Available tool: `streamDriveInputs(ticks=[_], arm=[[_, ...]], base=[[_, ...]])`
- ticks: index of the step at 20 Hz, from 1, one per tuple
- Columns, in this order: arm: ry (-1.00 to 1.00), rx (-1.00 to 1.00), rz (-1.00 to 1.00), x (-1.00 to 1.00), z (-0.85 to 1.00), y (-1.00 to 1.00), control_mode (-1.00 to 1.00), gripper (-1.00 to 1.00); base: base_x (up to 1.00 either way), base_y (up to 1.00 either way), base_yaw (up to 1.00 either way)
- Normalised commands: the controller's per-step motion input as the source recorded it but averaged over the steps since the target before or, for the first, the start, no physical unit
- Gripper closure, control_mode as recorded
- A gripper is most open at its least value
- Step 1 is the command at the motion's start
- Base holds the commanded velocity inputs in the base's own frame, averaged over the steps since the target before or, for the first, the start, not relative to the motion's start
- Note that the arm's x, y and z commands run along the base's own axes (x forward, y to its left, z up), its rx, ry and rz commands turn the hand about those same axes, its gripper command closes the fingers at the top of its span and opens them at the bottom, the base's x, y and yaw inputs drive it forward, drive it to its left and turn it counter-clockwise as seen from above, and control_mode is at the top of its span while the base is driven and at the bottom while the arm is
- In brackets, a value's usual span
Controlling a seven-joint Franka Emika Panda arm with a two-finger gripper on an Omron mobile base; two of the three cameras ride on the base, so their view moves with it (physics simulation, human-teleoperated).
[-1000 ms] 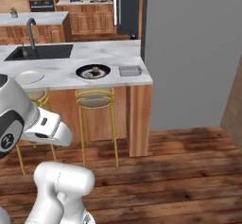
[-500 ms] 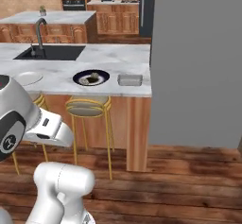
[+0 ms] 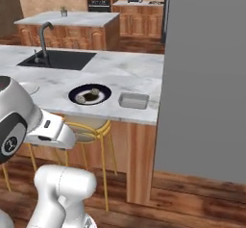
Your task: Place two dumplings into each of the tupperware containers and then place the containers in the fridge.
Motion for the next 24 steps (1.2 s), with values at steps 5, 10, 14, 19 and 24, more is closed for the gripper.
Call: streamDriveInputs(ticks=[5, 10, 14, 19, 24], arm=[[0.00, 0.00, 0.00, 0.00, 0.00, 0.00, 1.00, -1.00], [0.00, 0.00, 0.00, 0.00, 0.00, 0.00, 1.00, -1.00], [0.00, 0.00, 0.00, 0.00, 0.00, 0.00, 1.00, -1.00], [0.00, 0.00, 0.00, 0.00, 0.00, 0.00, 1.00, -1.00], [0.00, 0.00, 0.00, 0.00, 0.00, 0.00, 1.00, -1.00]], base=[[0.83, -0.21, 0.00], [0.54, 0.00, -0.01], [0.47, 0.00, -0.10], [0.37, 0.02, -0.08], [0.32, 0.14, -0.06]])
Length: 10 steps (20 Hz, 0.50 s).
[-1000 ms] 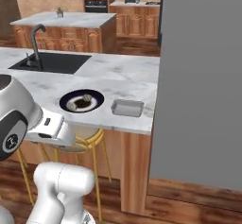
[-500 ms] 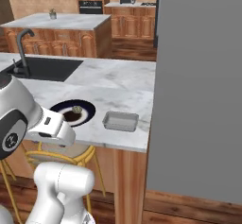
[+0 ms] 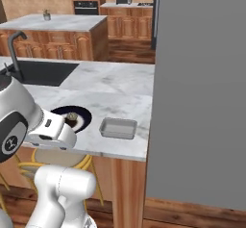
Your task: Place two dumplings into each of the tupperware containers and then place the containers in the fridge.
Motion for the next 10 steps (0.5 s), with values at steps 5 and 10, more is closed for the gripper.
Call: streamDriveInputs(ticks=[5, 10], arm=[[0.00, 0.00, 0.00, 0.00, 0.00, 0.00, 1.00, -1.00], [0.00, 0.00, 0.00, 0.00, 0.00, 0.00, 1.00, -1.00]], base=[[0.40, 0.14, -0.05], [0.57, 0.09, -0.02]])
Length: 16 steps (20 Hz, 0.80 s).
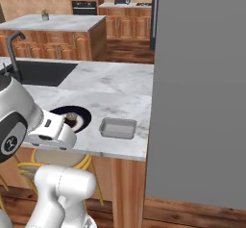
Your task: Place two dumplings into each of the tupperware containers and then place the containers in the fridge.
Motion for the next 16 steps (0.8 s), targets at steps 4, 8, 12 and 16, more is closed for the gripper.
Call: streamDriveInputs(ticks=[4, 8, 12, 16], arm=[[0.00, 0.00, 0.00, 0.00, 0.00, 0.00, 1.00, -1.00], [0.05, 0.00, 0.02, 0.89, 0.00, 0.37, -1.00, -1.00], [0.17, 0.02, 0.17, 1.00, -0.02, 0.74, -1.00, -1.00], [0.23, 0.05, 0.31, 0.99, -0.23, 0.61, -1.00, -1.00]], base=[[0.63, 0.00, 0.00], [0.00, 0.00, 0.00], [0.00, 0.00, 0.00], [0.00, 0.00, 0.00]])
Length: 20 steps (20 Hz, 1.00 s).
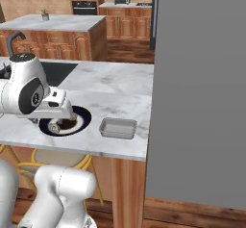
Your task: Place two dumplings into each of the tupperware containers and then place the containers in the fridge.
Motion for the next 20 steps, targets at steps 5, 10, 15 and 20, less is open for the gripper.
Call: streamDriveInputs(ticks=[5, 10, 15, 20], arm=[[0.12, 0.01, 0.32, 0.55, -0.52, 0.47, -1.00, -1.00], [0.01, -0.02, 0.29, 0.01, -0.73, 0.18, -1.00, -1.00], [0.00, -0.01, 0.02, 0.16, -0.29, 0.40, -1.00, -1.00], [0.01, 0.00, 0.02, 0.40, -0.20, 0.32, -1.00, -1.00]], base=[[0.00, 0.00, 0.00], [0.00, 0.00, 0.00], [0.00, 0.00, 0.00], [0.00, 0.00, 0.00]])
